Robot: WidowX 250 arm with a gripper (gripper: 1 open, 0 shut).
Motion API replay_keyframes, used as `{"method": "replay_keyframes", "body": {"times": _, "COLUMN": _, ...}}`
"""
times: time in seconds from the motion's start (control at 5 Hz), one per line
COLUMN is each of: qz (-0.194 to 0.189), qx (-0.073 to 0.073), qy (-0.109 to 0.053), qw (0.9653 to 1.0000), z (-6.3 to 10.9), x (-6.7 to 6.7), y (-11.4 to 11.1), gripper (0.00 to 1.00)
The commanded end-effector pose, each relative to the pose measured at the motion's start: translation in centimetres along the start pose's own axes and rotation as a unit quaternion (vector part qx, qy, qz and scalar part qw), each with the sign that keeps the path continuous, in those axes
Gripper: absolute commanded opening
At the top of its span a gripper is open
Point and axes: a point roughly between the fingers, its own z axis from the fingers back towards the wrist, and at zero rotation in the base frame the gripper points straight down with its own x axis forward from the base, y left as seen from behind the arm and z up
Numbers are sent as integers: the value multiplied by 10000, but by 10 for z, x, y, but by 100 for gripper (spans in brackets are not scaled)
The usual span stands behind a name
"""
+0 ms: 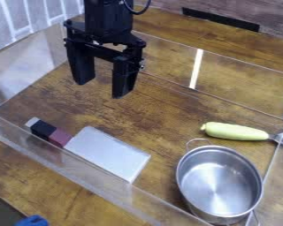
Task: Move the toy knife to the left side of the table
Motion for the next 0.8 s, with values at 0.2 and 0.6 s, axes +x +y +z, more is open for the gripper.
{"method": "replay_keyframes", "body": {"times": 0.2, "qz": 257, "qx": 6, "qy": 280, "qw": 9993, "z": -14, "x": 4, "y": -7, "gripper": 100}}
{"method": "replay_keyframes", "body": {"times": 0.6, "qz": 454, "qx": 24, "qy": 550, "qw": 9975, "z": -29, "x": 9, "y": -5, "gripper": 100}}
